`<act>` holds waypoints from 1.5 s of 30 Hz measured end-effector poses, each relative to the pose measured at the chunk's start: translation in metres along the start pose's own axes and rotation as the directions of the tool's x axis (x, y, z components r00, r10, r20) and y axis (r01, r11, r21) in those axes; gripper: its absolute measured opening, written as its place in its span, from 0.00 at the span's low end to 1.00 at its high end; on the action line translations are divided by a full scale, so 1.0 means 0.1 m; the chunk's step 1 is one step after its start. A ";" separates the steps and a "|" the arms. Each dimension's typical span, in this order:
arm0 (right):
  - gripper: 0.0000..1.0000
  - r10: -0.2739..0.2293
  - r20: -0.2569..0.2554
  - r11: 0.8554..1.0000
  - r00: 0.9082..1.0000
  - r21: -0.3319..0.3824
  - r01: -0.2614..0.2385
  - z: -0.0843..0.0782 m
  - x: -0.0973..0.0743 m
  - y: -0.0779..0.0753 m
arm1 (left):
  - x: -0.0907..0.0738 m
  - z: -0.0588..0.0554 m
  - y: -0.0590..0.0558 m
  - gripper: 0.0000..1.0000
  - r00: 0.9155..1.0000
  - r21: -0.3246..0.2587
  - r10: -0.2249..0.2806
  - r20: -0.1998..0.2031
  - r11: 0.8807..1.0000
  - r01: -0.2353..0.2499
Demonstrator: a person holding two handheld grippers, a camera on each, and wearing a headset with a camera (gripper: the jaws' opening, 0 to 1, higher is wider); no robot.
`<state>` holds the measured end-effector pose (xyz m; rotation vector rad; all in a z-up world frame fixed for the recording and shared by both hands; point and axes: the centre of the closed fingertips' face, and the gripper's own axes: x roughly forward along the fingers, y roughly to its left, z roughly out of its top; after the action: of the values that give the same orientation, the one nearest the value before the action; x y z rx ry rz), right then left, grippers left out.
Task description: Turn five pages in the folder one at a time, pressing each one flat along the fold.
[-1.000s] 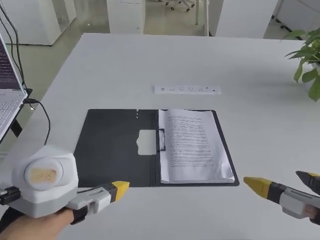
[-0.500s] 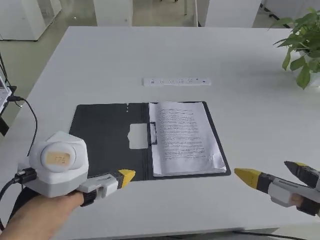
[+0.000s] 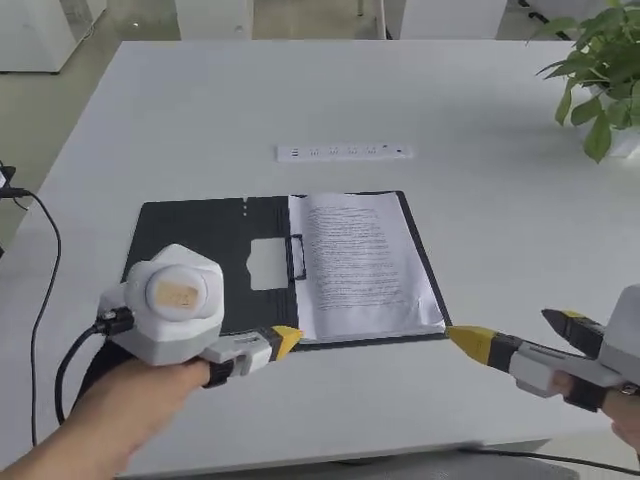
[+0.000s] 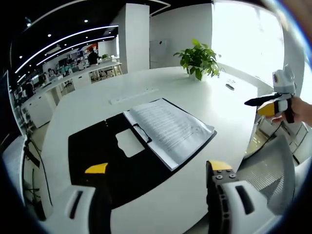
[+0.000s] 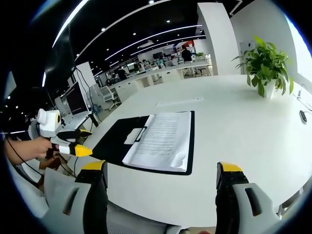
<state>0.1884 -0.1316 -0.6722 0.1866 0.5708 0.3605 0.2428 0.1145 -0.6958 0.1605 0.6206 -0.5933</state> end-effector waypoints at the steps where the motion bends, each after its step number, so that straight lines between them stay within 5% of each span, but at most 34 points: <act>1: 0.92 0.000 -0.001 1.000 1.000 0.001 0.000 0.00 0.00 0.00 | 0.03 0.01 -0.02 0.80 1.000 0.004 -0.005 0.000 1.000 0.005; 20: 0.89 -0.015 0.004 0.999 1.000 0.039 0.014 -0.09 0.04 -0.05 | 0.84 0.16 -0.51 0.80 0.994 0.068 -0.113 -0.014 0.991 0.113; 39: 0.86 -0.007 0.024 0.998 1.000 0.064 0.005 -0.12 0.14 0.01 | 1.47 0.22 -0.73 0.72 0.992 0.112 -0.123 0.016 0.986 0.120; 45: 0.85 -0.011 0.023 0.997 1.000 0.076 0.009 -0.13 0.16 -0.02 | 1.67 0.15 -0.81 0.72 0.993 0.102 -0.121 -0.004 0.987 0.121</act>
<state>0.1939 -0.1261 -0.6917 0.2607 0.5630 0.3265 0.3140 -0.0364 -0.7796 0.2190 0.6006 -0.7428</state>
